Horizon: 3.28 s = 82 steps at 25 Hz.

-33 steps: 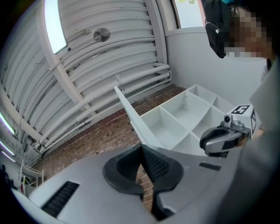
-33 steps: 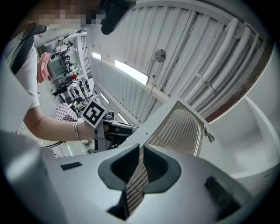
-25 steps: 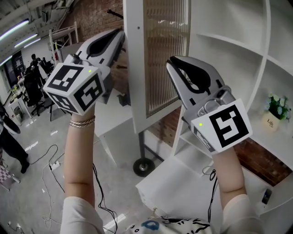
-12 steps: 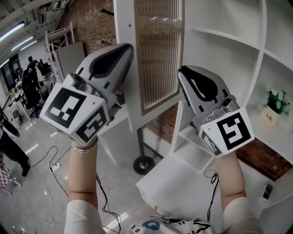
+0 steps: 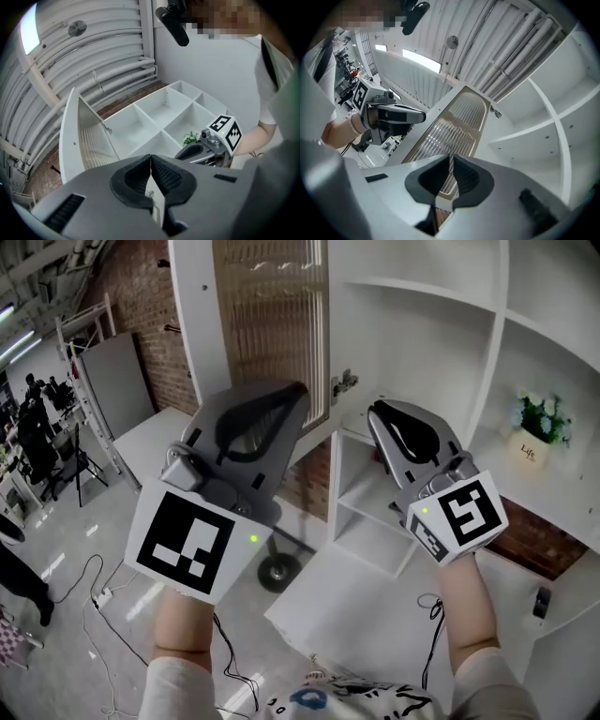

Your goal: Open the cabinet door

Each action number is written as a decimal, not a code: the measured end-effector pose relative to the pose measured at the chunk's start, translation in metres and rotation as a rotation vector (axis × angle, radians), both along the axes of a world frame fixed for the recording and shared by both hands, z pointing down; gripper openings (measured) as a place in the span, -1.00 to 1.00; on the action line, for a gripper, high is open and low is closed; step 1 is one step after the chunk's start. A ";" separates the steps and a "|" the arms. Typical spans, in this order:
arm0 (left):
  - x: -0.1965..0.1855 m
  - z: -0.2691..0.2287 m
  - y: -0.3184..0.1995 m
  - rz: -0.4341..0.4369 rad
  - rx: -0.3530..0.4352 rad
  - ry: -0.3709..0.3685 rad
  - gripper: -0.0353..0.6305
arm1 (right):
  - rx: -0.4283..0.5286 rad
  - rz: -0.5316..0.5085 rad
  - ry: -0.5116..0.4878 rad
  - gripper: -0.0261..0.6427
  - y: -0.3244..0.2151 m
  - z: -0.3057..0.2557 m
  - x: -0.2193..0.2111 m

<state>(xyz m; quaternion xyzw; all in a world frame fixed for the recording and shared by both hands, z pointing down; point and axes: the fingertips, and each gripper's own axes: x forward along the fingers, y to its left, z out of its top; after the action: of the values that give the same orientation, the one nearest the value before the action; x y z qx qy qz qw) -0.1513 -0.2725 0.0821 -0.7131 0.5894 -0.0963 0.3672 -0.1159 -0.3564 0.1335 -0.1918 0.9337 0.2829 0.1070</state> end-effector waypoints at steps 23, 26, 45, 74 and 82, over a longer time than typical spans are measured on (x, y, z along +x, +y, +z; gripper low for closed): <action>0.088 0.181 -0.094 0.300 -0.426 0.219 -0.85 | -0.258 0.212 0.051 -0.83 -0.033 0.118 0.098; 0.092 0.207 -0.101 0.301 -0.472 0.242 -0.85 | -0.309 0.238 0.048 -0.83 -0.038 0.139 0.110; 0.130 0.333 -0.086 0.387 -0.720 0.332 -0.85 | -0.649 0.295 0.128 -0.84 -0.020 0.285 0.156; 0.161 0.412 -0.047 0.491 -0.890 0.441 -0.85 | -0.821 0.264 0.236 -0.84 0.037 0.360 0.170; 0.169 0.415 -0.040 0.513 -0.909 0.422 -0.85 | -0.809 0.253 0.235 -0.84 0.041 0.354 0.165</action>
<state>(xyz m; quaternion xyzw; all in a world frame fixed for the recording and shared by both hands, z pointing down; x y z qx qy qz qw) 0.0177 -0.3122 0.4967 -0.9239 0.3569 -0.1033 -0.0912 0.0488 -0.3157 0.4876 -0.2975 0.9443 -0.0750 -0.1191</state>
